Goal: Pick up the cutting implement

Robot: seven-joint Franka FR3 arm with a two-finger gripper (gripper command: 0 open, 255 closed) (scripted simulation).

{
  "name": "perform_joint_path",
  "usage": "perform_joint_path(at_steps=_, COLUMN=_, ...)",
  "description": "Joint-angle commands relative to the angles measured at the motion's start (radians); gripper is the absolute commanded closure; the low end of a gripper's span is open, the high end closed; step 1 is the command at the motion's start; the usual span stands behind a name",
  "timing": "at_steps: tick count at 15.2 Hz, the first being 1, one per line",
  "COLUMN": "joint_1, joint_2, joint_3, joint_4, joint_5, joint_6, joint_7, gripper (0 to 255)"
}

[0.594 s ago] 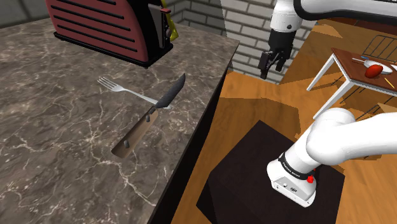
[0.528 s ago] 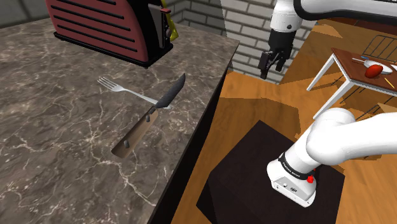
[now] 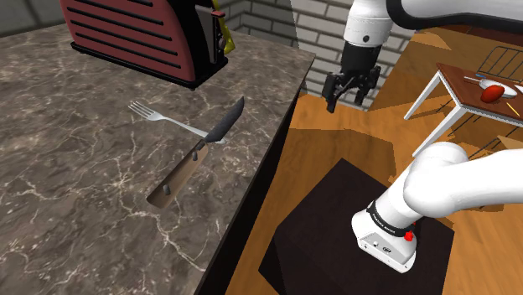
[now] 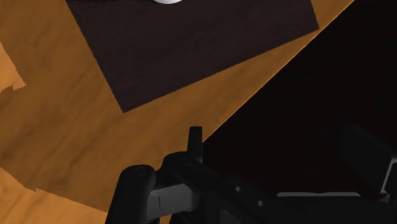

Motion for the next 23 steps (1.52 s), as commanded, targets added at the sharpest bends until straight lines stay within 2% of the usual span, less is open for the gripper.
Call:
perform_joint_path(at_steps=1, joint_1=-0.001, joint_2=0.01, joint_3=0.052, joint_4=0.008, joint_5=0.05, joint_6=0.014, joint_7=0.101, gripper=0)
perform_joint_path(at_steps=7, joint_1=-0.021, joint_2=0.087, joint_3=0.205, joint_4=0.089, joint_5=0.163, joint_6=0.063, joint_7=0.385, gripper=0)
perform_joint_path(at_steps=13, joint_1=-0.067, joint_2=0.221, joint_3=0.361, joint_4=0.221, joint_5=0.217, joint_6=0.129, joint_7=0.671, gripper=0)
perform_joint_path(at_steps=18, joint_1=-0.124, joint_2=0.376, joint_3=0.499, joint_4=0.369, joint_5=0.196, joint_6=0.186, joint_7=0.922, gripper=0)
perform_joint_path(at_steps=21, joint_1=-0.159, joint_2=0.494, joint_3=0.588, joint_4=0.476, joint_5=0.142, joint_6=0.214, joint_7=1.086, gripper=0)
perform_joint_path(at_steps=23, joint_1=-0.177, joint_2=0.588, joint_3=0.648, joint_4=0.555, joint_5=0.082, joint_6=0.227, joint_7=1.205, gripper=0)
